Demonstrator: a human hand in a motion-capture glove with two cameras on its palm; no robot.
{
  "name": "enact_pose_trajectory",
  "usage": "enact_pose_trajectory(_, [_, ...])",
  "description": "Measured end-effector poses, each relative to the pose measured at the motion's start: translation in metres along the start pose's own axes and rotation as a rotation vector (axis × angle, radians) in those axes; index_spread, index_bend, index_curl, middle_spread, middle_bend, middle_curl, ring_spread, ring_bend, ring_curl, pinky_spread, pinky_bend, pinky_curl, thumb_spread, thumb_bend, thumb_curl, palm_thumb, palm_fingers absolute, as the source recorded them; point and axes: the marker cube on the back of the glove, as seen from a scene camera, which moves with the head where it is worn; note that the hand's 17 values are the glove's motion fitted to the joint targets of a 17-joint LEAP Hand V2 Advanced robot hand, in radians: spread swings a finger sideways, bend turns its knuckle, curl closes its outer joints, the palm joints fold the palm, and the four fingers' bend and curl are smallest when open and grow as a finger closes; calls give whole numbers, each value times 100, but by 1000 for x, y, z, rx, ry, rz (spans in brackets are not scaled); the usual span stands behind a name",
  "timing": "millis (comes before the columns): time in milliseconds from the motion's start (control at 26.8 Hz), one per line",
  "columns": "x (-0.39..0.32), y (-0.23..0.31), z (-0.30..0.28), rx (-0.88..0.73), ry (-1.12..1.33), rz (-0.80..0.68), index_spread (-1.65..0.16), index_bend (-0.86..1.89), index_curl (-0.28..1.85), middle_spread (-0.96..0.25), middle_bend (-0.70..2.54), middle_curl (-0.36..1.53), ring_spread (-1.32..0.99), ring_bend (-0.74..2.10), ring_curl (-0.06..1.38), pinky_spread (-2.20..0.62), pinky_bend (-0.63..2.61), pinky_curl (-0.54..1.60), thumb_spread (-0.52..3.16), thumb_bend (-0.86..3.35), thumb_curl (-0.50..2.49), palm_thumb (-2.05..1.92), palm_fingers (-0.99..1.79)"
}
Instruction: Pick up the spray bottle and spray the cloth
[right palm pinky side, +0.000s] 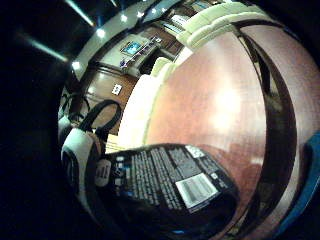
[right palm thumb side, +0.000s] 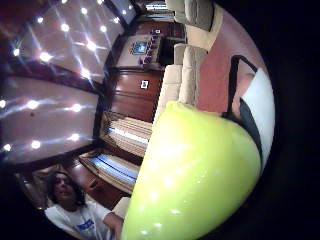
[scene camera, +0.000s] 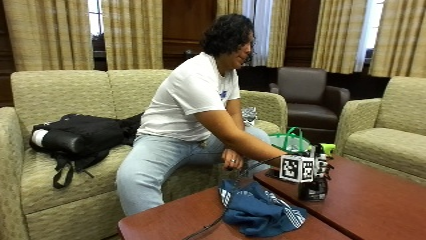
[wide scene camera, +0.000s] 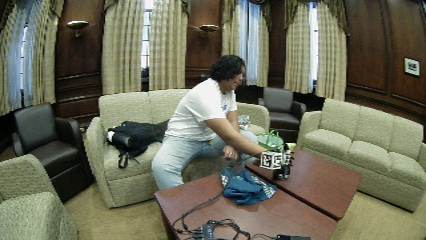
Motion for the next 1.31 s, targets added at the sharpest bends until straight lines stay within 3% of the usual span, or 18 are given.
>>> enact_pose_trajectory(561, [1, -3, 2, -176, 5, 55, -28, 35, 60, -21, 60, 54, -23, 64, 49, -31, 44, 40, 8, -3, 76, 98, 122])
enact_pose_trajectory(710, [0, -2, -3, -186, 31, 56, -29, 28, 59, -22, 54, 53, -23, 59, 48, -27, 42, 40, 14, -2, 76, 99, 107])
enact_pose_trajectory(860, [-1, -1, -12, -164, 92, 46, -33, 5, 52, -24, 53, 52, -22, 59, 48, -13, 34, 40, 41, -10, 71, 85, 74])
enact_pose_trajectory(1009, [0, 10, -17, -184, 128, 65, -37, 3, 45, -21, 41, 48, -20, 53, 47, -3, 42, 43, 57, -11, 63, 72, 43])
enact_pose_trajectory(1308, [20, 42, -50, -79, 280, 138, -41, 7, 33, -17, 26, 41, -17, 48, 40, 8, 47, 40, 73, -6, 53, 61, 27])
